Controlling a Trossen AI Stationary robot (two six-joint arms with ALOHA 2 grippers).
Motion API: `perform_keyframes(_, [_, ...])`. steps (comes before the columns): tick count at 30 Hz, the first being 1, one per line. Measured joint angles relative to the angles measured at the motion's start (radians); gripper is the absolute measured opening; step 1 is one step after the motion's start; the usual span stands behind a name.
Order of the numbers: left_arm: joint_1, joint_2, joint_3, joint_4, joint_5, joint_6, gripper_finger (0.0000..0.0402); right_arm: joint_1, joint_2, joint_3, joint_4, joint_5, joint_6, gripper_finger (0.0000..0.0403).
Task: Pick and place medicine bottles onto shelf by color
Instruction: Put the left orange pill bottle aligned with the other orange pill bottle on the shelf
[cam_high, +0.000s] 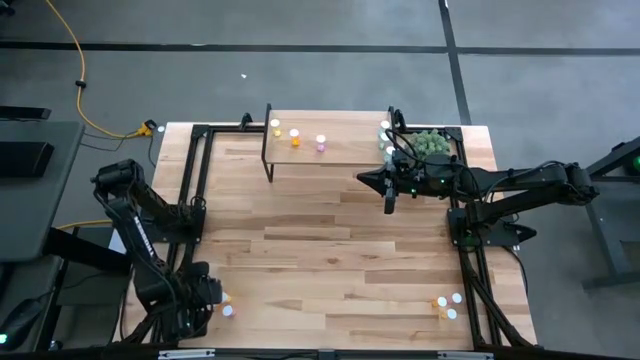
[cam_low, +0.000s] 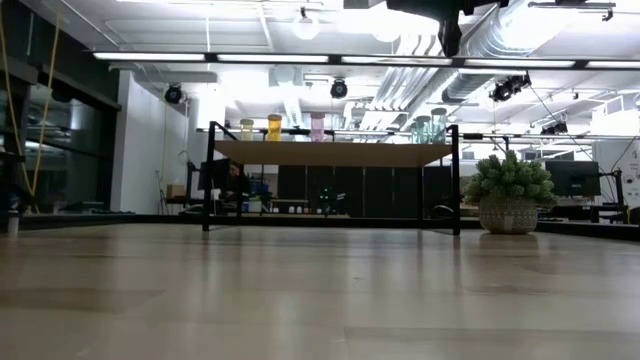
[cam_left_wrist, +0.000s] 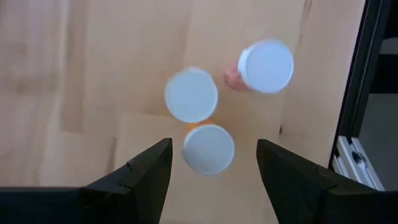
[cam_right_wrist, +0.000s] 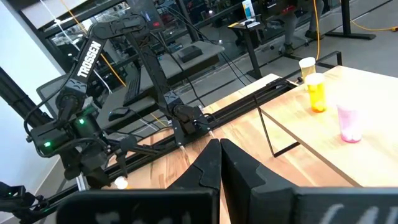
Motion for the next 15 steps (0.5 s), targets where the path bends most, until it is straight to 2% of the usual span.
perform_keyframes(3, [0.0,0.001,-0.019,0.035,0.018,-0.001,0.0225,0.0,0.0,0.0,0.0,0.0,0.0,0.0])
perform_keyframes(9, [0.018,0.001,-0.019,0.036,-0.039,0.001,0.0225,0.0,0.0,0.0,0.0,0.0,0.003,0.0])
perform_keyframes(15, [0.005,0.021,-0.019,0.036,0.017,0.053,0.0225,0.0,0.0,0.0,0.0,0.0,0.01,0.0])
